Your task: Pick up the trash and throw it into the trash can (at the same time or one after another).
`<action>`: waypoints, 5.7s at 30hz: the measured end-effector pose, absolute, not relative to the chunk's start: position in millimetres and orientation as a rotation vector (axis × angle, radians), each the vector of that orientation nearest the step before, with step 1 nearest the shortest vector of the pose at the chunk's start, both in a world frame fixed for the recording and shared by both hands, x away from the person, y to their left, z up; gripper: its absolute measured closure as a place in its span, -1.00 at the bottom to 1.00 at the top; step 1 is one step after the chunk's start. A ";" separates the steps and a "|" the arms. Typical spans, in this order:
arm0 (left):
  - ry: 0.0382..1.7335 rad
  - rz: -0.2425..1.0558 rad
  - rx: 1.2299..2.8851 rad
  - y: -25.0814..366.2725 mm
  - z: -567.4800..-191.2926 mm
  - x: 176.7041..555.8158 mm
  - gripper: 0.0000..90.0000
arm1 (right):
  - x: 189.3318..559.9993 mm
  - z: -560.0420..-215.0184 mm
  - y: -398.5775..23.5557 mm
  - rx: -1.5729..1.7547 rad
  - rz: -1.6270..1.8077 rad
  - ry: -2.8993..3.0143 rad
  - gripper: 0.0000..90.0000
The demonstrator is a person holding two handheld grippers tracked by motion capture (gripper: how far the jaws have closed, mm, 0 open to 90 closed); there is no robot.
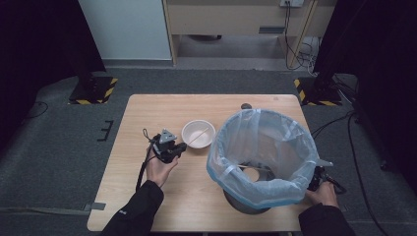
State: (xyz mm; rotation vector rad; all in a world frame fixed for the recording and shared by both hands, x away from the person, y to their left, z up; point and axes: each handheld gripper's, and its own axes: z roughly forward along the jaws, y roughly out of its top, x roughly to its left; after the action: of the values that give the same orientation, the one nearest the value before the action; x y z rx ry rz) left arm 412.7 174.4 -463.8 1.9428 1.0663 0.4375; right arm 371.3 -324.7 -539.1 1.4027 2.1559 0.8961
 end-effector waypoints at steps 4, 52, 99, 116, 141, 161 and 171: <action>1.046 0.452 1.886 180.1 -451.2 409.8 0.89 | 371.2 -539.1 -324.7 1.403 0.896 2.156 -0.99; 0.566 0.522 1.358 192.1 -291.2 324.9 0.89 | 371.2 -539.1 -324.7 1.401 0.896 2.157 -0.99; 0.390 0.347 1.489 72.1 -279.8 330.8 0.85 | 372.0 -539.1 -324.3 1.400 0.899 2.157 -0.99; 0.443 0.445 1.502 113.9 -281.4 334.0 0.71 | 372.0 -539.1 -324.2 1.399 0.899 2.157 -0.99; 0.905 0.645 1.636 187.2 -384.3 413.9 -0.12 | 372.0 -539.1 -324.2 1.399 0.900 2.157 -0.99; 1.154 0.619 1.766 188.9 -474.3 471.8 -0.26 | 372.0 -539.1 -324.3 1.399 0.900 2.158 -0.99; 1.267 0.539 1.823 181.5 -514.2 490.1 -0.21 | 371.8 -539.1 -324.1 1.399 0.900 2.160 -0.99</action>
State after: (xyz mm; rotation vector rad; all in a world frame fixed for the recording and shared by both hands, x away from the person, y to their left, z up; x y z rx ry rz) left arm 490.1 181.5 -514.2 1.8231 1.2670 0.5391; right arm 371.8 -324.1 -539.1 1.3995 2.1597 0.8995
